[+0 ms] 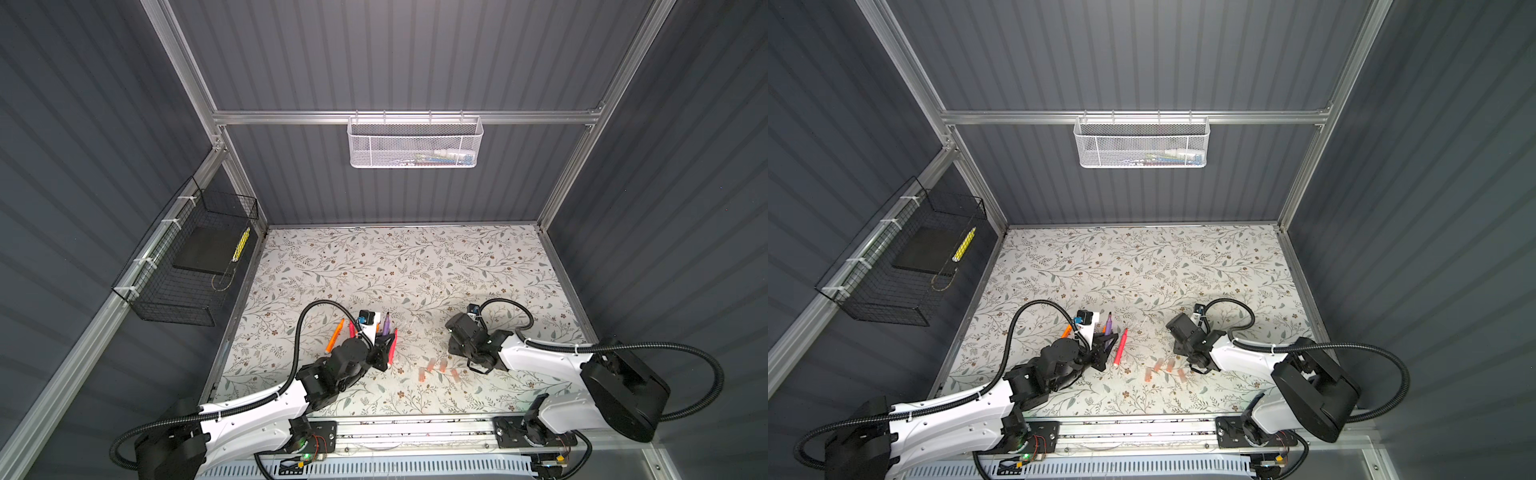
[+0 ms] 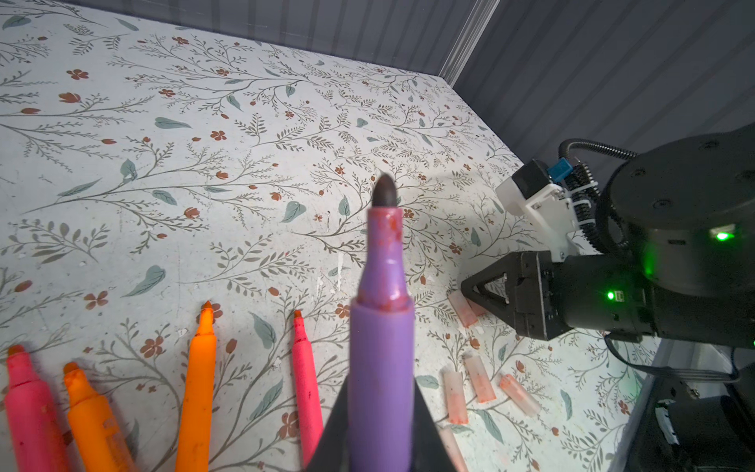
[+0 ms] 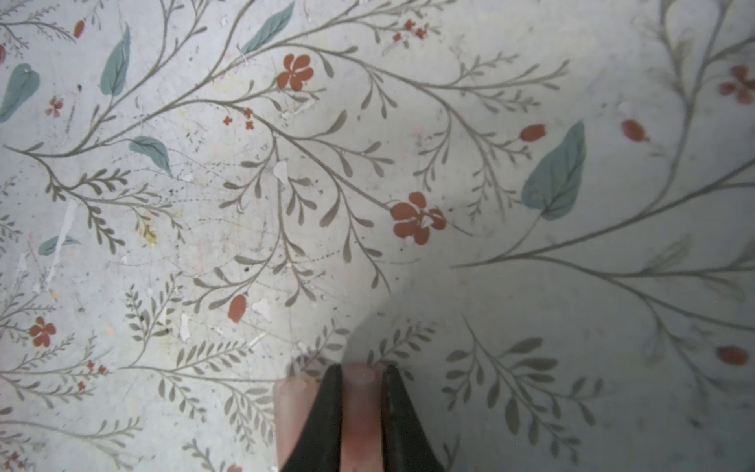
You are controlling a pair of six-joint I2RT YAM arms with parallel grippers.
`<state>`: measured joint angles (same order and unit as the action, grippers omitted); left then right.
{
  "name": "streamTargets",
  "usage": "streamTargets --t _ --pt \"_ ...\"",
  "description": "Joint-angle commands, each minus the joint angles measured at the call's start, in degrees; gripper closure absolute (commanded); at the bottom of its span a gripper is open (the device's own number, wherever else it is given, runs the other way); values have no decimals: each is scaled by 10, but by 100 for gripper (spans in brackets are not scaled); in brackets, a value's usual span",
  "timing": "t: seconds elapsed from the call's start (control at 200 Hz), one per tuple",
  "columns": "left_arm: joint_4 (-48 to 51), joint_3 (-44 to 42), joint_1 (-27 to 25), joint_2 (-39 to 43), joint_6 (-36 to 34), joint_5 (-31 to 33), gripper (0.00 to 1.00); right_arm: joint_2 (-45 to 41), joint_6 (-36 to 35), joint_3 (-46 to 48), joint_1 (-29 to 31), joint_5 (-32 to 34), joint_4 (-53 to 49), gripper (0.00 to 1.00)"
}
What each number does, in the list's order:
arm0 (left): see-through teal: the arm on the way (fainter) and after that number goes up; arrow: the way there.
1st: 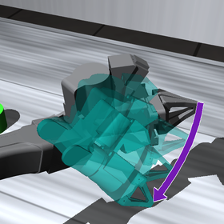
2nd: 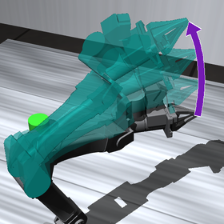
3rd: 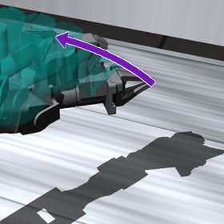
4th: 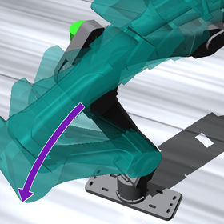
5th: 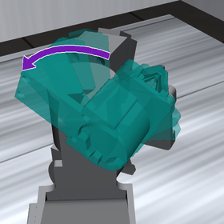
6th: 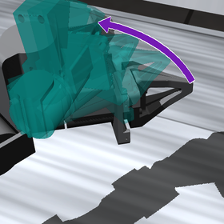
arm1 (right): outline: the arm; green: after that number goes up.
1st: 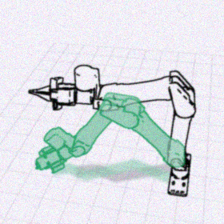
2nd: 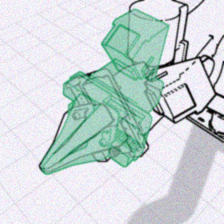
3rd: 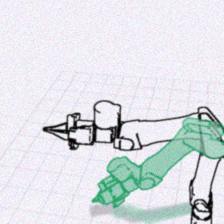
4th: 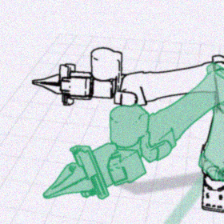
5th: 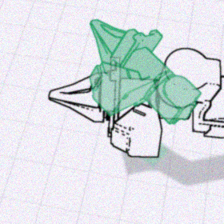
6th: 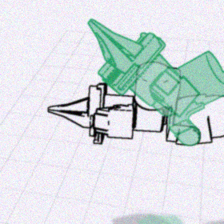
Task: Insert the pens into the pen caps
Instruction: 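Lift the pink cap with the right gripper toward the marker tip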
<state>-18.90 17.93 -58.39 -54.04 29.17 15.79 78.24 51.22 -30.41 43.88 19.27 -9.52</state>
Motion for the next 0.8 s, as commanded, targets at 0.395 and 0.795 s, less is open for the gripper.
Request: streamTargets --t 0.395,0.795 --pt "-108 32 2 -101 -56 -177 100 -390 -38 98 -1 6 59 98" --pt "-153 55 2 -161 -57 -214 100 -459 -77 128 -2 -59 253 100"
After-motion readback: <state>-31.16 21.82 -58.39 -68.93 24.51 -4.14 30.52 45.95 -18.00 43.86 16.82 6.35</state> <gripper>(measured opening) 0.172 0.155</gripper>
